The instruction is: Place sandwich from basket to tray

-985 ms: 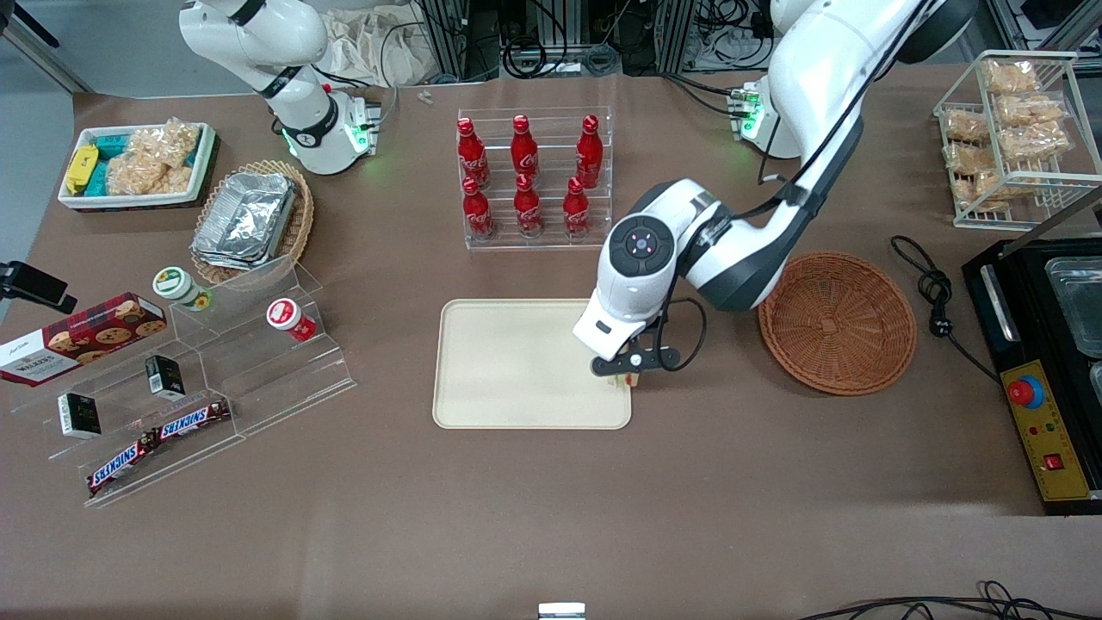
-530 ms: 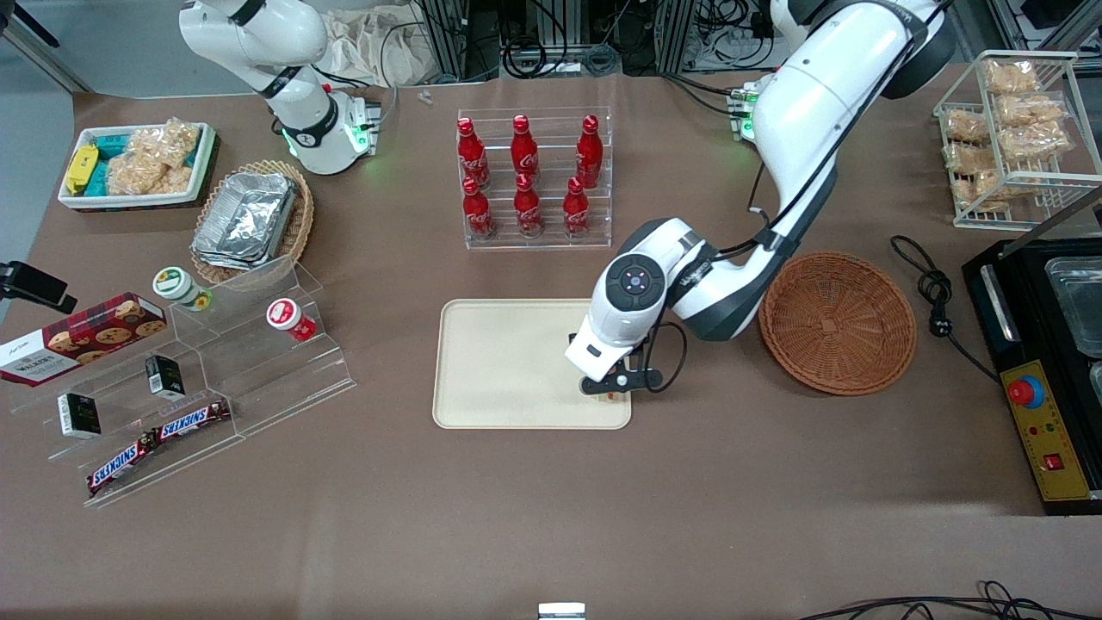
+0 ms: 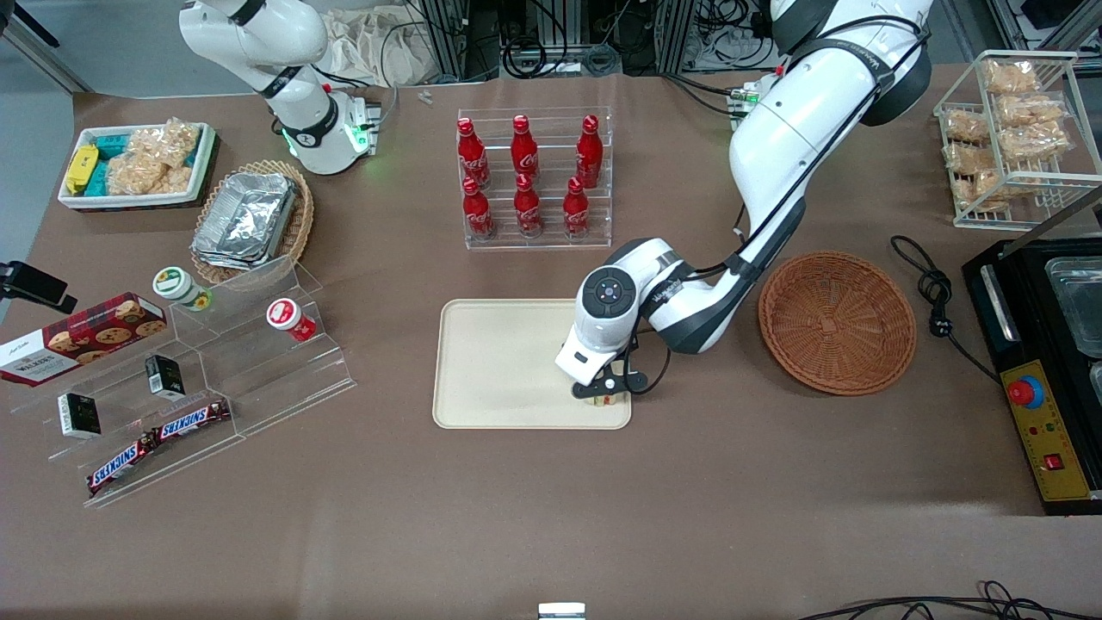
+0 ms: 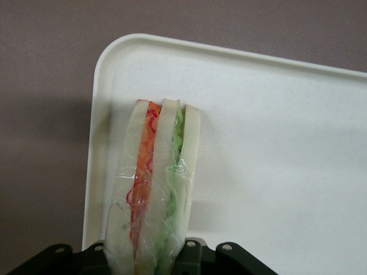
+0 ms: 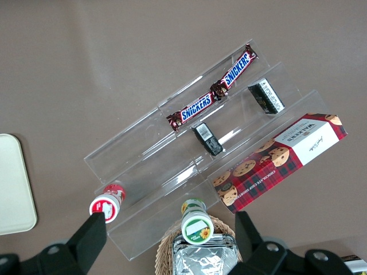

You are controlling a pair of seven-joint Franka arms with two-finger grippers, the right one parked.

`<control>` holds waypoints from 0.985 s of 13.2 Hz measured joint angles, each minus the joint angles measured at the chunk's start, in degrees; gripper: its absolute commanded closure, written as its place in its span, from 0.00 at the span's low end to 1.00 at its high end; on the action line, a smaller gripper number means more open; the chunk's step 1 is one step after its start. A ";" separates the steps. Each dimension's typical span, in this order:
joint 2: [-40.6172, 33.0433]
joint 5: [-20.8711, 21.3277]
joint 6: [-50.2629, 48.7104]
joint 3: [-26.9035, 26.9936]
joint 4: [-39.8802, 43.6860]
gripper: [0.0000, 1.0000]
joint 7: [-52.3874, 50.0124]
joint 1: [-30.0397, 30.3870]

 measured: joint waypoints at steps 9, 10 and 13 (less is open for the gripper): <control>-0.01 0.01 0.51 -0.01 1.03 0.00 -0.38 0.00; -0.02 0.09 0.51 -0.01 1.18 0.00 -0.38 0.00; -0.97 0.43 0.29 -0.01 2.30 0.00 -0.39 0.20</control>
